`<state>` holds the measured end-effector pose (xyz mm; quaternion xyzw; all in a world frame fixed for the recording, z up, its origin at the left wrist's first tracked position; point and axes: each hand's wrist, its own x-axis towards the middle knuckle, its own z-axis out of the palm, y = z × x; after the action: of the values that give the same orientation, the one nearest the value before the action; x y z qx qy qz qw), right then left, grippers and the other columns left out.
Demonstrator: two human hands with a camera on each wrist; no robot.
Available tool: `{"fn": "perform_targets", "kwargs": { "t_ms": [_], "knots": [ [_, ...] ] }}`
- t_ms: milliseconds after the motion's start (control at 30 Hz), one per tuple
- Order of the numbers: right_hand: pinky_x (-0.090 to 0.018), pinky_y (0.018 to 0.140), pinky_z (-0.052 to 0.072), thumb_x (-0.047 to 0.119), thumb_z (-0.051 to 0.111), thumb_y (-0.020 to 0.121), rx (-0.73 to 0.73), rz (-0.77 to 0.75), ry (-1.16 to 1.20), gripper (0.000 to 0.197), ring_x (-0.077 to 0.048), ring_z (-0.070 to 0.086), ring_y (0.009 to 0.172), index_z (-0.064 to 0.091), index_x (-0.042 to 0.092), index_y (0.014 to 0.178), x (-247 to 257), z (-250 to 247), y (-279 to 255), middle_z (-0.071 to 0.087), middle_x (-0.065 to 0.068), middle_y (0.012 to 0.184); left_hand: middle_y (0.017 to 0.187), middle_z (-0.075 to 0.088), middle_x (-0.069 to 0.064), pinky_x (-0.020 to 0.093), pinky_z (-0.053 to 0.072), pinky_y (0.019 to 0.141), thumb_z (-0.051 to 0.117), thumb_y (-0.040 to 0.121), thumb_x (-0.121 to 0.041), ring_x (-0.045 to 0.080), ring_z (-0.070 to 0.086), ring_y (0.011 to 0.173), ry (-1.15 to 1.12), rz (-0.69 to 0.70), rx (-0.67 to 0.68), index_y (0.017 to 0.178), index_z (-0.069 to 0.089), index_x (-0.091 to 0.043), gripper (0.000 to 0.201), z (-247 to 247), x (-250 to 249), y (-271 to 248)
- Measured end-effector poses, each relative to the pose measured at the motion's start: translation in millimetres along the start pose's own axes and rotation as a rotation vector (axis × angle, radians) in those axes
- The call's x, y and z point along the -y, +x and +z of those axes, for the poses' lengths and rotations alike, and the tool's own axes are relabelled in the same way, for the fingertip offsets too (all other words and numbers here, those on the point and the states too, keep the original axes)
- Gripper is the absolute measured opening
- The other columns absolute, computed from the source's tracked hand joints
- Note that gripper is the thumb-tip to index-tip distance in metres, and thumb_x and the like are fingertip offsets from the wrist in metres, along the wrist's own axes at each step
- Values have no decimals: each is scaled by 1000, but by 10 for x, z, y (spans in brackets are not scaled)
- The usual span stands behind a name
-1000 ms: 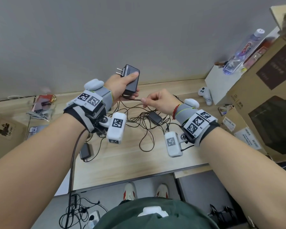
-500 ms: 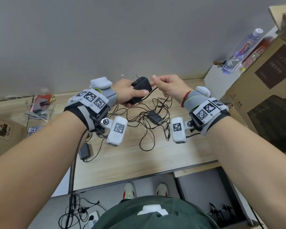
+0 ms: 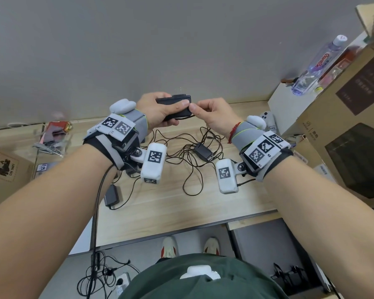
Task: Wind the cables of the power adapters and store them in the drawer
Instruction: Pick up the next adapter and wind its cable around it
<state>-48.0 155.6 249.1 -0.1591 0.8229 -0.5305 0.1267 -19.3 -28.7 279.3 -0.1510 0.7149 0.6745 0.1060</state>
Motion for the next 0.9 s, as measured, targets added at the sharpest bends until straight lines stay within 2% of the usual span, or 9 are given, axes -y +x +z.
{"fn": "perform_targets", "kwargs": {
  "t_ms": [133, 233, 300, 400, 467, 567, 633, 733, 900],
  "knots": [
    [-23, 49, 17, 36, 57, 98, -20, 4, -58, 34, -6, 21, 47, 76, 8, 91, 30, 1, -34, 25, 12, 52, 90, 71, 15, 19, 52, 52, 86, 73, -23, 24, 63, 62, -55, 24, -35, 104, 64, -6, 41, -50, -51, -22],
    [-11, 45, 24, 29, 58, 98, 9, 19, -98, 28, -3, 34, 40, 76, 8, 94, 66, -36, -121, 33, 14, 36, 94, 71, 16, 20, 54, 53, 87, 71, -22, 22, 65, 61, -37, 57, -91, 108, 64, -3, 48, -111, -89, -11],
    [-10, 45, 24, 28, 61, 97, 31, 18, -87, 26, -4, 32, 39, 76, 7, 91, 74, -41, -158, 33, 14, 36, 91, 70, 14, 20, 53, 50, 88, 69, -21, 18, 67, 55, 39, 80, -118, 104, 64, -4, 46, -138, -101, -20],
    [-19, 46, 19, 33, 69, 91, 32, 1, -60, 19, -7, 21, 45, 76, 19, 80, 115, -31, -157, 30, 10, 49, 84, 67, 9, 18, 51, 45, 88, 68, -15, 13, 66, 46, 170, 88, -130, 100, 63, -6, 42, -161, -70, -41],
    [-19, 49, 22, 31, 73, 88, 27, -11, -51, 16, -5, 26, 49, 75, 19, 77, 165, -44, -135, 39, 2, 56, 85, 69, 8, 21, 54, 48, 91, 65, -18, 14, 67, 50, 284, 73, -104, 101, 65, -8, 46, -163, -15, -43],
    [-22, 59, 32, 26, 75, 86, 2, -24, -42, 14, -7, 38, 57, 72, 17, 75, 272, -86, -95, 49, -2, 63, 82, 69, 8, 29, 60, 55, 90, 65, -13, 15, 68, 55, 392, 81, -45, 90, 67, -13, 34, -134, 60, -64],
    [-19, 60, 35, 24, 75, 86, -19, -23, -47, 15, -6, 41, 55, 69, 18, 73, 310, -127, -79, 52, 6, 56, 81, 71, 10, 37, 62, 62, 89, 65, -12, 20, 70, 59, 435, 94, -3, 83, 66, -18, 30, -97, 87, -86],
    [-4, 51, 33, 18, 72, 89, -19, -22, -76, 12, 3, 44, 40, 67, 10, 82, 352, -183, -83, 51, 21, 40, 80, 73, 9, 43, 62, 67, 91, 63, -17, 25, 72, 63, 466, 118, 40, 81, 67, -22, 31, -48, 72, -131],
    [-9, 61, 40, 23, 74, 87, -52, -33, -68, 18, 5, 45, 49, 65, 23, 72, 305, -199, -31, 55, 22, 46, 77, 73, 7, 50, 61, 71, 92, 59, -22, 29, 72, 66, 475, 150, 108, 82, 68, -21, 33, -35, -13, -202]
  ]
}}
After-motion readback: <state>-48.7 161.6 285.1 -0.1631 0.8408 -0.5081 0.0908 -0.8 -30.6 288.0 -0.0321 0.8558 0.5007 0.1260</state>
